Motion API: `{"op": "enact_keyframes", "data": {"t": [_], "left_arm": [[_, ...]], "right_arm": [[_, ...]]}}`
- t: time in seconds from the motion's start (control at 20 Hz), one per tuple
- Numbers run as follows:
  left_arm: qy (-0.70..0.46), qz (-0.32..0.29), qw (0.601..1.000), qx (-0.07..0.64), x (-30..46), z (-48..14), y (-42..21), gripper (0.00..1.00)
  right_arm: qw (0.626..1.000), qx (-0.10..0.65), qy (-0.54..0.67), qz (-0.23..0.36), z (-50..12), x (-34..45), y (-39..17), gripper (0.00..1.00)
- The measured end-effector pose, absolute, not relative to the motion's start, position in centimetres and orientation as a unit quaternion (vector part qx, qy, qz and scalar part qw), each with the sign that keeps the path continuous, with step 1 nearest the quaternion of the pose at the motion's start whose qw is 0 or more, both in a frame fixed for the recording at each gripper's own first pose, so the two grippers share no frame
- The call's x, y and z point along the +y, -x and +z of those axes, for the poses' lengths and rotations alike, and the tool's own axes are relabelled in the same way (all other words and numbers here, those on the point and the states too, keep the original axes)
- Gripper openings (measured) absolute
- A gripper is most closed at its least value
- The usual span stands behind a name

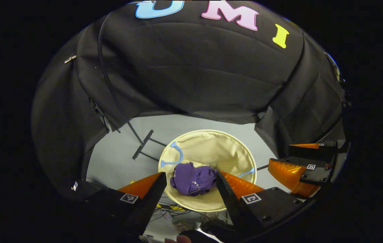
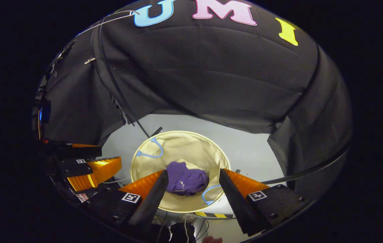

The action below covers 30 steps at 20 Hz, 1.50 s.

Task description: Grasp the clothes on the hanger with both hands and then place them into the laundry hamper below.

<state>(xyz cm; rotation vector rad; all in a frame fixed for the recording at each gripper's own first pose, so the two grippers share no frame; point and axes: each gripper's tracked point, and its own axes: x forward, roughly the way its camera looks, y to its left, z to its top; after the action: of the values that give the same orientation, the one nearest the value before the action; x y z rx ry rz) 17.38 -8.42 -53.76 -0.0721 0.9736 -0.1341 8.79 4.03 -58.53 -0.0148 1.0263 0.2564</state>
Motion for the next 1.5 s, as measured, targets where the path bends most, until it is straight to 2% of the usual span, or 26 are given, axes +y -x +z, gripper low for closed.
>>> {"op": "enact_keyframes", "data": {"t": [0.35, 0.65, 0.95, 1.0, 1.05, 1.1, 1.35, 1.5], "left_arm": [[0.012, -0.09, 0.909, 0.407, -6.9, -44.8, -15.9, 0.95], [-0.006, -0.112, 0.945, 0.306, -6.4, -33.9, -14.9, 0.95], [-0.004, -0.114, 0.975, 0.19, -5.1, -21.2, -13.6, 0.94], [-0.007, -0.113, 0.978, 0.174, -4.9, -19.6, -13.3, 0.94], [-0.009, -0.112, 0.981, 0.157, -4.8, -17.5, -12.7, 0.94], [-0.008, -0.112, 0.984, 0.141, -4.7, -15.8, -12.1, 0.94], [-0.003, -0.123, 0.99, 0.073, -3.2, -8.5, -8.7, 0.91], [0.007, -0.12, 0.992, 0.033, -1.4, -4.4, -7.2, 0.91]], "right_arm": [[0.905, 0.418, -0.004, 0.075, -48.5, 2.6, -10.4, 0.99], [0.937, 0.349, -0.009, 0.024, -39.9, 1.3, -9.8, 0.99], [0.968, 0.252, 0.001, 0.002, -29.4, 1.8, -9.4, 0.99], [0.972, 0.236, 0.001, -0.001, -27.6, 2.0, -9.2, 0.94], [0.975, 0.221, 0.004, -0.003, -25.9, 2.3, -8.8, 0.99], [0.978, 0.207, 0.008, -0.006, -24.2, 2.4, -8.5, 1.0], [0.992, 0.121, 0.003, -0.03, -13.6, 2.5, -5.9, 0.96], [0.996, 0.076, 0.005, -0.036, -9.0, 2.8, -4.6, 0.98]]}}
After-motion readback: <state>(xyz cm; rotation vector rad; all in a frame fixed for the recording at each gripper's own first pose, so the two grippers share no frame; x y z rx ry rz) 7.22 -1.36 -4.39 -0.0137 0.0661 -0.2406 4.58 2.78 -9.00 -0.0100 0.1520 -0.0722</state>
